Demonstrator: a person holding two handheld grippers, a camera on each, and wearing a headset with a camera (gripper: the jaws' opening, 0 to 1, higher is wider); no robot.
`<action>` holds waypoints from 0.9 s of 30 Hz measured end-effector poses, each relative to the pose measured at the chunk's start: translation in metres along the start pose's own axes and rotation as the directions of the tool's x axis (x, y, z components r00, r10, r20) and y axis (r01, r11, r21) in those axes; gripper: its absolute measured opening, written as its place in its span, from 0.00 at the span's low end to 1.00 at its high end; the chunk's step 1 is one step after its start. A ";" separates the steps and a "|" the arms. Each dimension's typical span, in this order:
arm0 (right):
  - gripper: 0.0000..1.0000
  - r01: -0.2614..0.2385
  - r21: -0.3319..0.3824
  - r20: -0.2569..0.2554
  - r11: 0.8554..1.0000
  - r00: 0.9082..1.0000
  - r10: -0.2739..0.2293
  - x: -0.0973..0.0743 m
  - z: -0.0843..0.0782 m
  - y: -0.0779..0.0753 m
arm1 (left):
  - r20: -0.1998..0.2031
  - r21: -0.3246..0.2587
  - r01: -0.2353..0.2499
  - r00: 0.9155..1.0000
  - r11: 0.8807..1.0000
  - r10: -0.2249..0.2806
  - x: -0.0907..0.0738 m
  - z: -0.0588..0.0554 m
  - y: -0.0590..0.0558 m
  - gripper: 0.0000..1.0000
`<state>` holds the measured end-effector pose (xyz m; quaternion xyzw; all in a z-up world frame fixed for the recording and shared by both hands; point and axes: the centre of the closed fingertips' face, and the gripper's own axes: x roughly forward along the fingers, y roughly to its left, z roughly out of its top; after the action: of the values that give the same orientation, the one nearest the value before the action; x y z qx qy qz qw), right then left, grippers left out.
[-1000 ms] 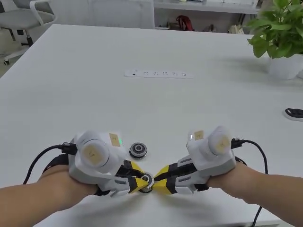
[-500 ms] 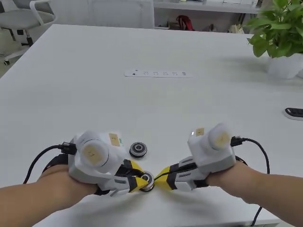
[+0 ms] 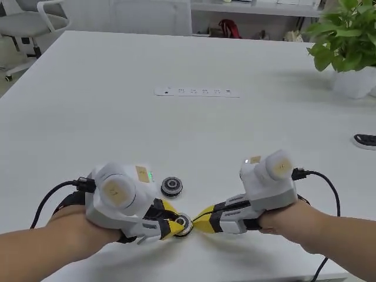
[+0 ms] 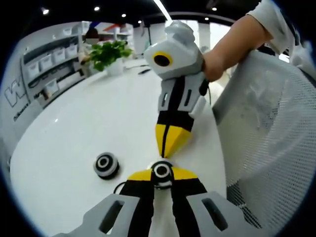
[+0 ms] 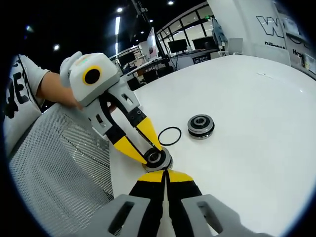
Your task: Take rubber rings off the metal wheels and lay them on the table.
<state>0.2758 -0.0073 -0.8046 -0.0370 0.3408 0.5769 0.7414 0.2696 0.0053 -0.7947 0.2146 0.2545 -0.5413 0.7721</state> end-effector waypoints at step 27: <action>0.00 -0.045 0.133 0.056 0.990 0.998 0.037 0.001 0.010 0.009 | -0.011 0.000 -0.005 1.000 1.000 0.005 0.000 0.000 0.000 0.12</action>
<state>0.2733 0.0014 -0.7945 0.0351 0.3596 0.5686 0.7390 0.2699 0.0053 -0.7952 0.2180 0.2581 -0.5382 0.7721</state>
